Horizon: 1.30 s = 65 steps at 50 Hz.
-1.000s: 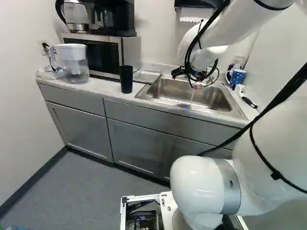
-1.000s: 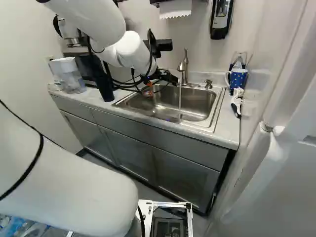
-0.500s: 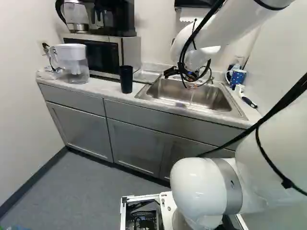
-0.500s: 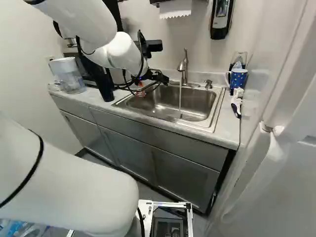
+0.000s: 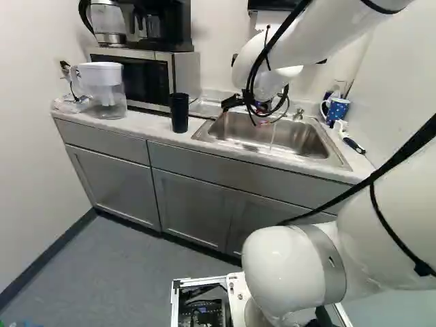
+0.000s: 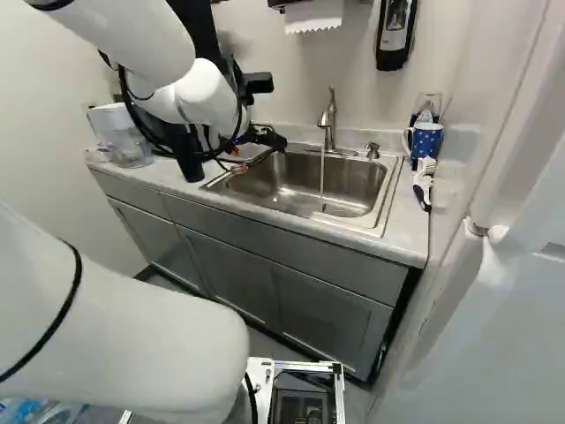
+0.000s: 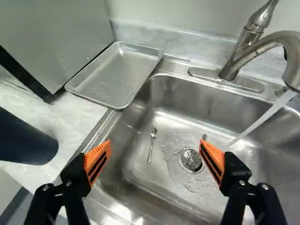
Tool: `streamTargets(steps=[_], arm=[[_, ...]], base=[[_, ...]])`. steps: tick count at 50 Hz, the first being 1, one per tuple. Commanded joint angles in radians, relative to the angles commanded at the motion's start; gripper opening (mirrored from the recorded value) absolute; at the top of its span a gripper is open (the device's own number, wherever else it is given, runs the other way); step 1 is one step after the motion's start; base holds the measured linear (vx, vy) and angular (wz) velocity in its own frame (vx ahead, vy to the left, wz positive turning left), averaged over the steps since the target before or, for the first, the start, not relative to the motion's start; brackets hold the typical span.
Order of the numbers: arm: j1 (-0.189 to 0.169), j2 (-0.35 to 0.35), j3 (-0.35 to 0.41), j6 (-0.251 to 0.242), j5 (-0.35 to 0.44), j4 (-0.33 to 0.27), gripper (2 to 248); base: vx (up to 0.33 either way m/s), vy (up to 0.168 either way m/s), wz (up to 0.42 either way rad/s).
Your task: Rinse the cup and place it in the tray
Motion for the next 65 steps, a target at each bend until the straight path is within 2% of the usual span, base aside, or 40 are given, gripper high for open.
streamTargets(steps=[65], arm=[[0.247, 0.026, 0.021, 0.000, 0.000, 0.000, 247]], base=[[0.000, 0.000, 0.000]])
